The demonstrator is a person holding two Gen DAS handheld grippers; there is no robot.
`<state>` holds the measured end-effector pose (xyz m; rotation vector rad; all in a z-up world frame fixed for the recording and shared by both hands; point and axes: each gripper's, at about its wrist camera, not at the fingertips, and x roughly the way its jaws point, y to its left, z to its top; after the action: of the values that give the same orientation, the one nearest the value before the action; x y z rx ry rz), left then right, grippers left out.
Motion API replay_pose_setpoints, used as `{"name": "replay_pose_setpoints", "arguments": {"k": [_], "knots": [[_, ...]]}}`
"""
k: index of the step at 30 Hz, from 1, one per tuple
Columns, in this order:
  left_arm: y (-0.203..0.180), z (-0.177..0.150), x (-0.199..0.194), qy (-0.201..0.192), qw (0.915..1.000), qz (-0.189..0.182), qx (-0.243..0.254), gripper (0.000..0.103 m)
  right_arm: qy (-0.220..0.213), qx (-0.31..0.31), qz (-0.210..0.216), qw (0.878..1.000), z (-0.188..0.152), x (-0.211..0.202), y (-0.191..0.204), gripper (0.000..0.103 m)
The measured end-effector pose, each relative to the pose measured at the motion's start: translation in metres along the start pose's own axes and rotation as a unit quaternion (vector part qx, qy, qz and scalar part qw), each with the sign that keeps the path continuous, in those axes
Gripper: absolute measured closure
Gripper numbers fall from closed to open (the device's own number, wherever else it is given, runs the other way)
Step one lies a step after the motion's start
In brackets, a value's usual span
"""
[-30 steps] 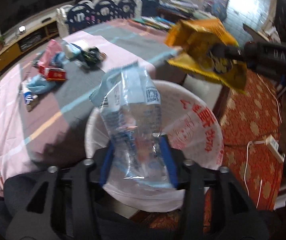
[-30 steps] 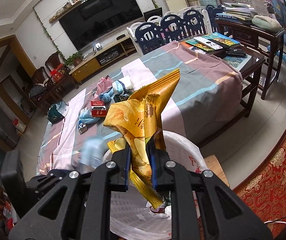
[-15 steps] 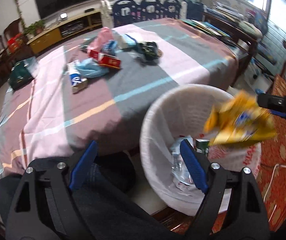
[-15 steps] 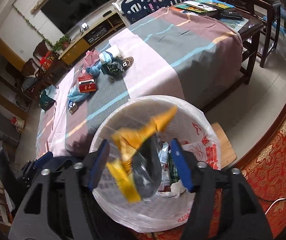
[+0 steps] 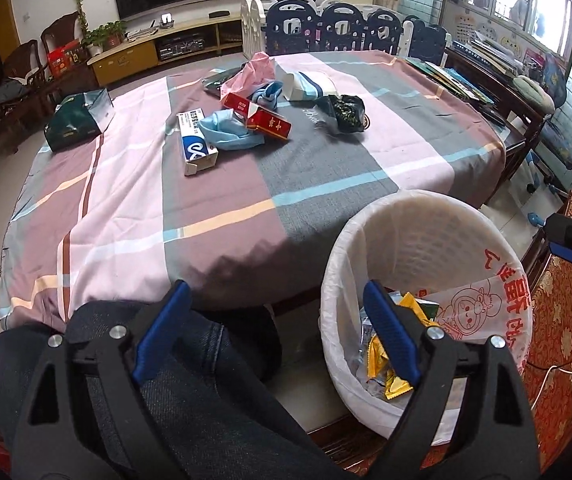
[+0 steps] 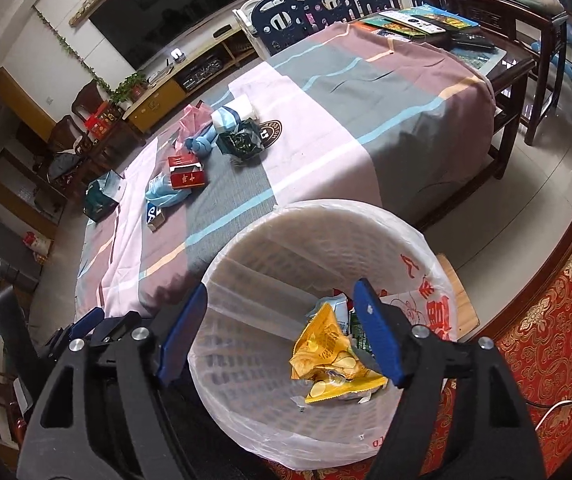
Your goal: Collect trash
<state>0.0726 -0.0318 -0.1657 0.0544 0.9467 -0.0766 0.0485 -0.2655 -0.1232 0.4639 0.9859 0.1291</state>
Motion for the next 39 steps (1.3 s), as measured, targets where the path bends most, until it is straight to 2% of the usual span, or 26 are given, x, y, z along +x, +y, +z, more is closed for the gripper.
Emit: {"name": "replay_pose_setpoints", "arguments": {"k": [39], "knots": [[0.022, -0.001, 0.002, 0.005, 0.9988, 0.008, -0.048, 0.013, 0.027, 0.012, 0.011, 0.999, -0.01, 0.017, 0.002, 0.029]]}}
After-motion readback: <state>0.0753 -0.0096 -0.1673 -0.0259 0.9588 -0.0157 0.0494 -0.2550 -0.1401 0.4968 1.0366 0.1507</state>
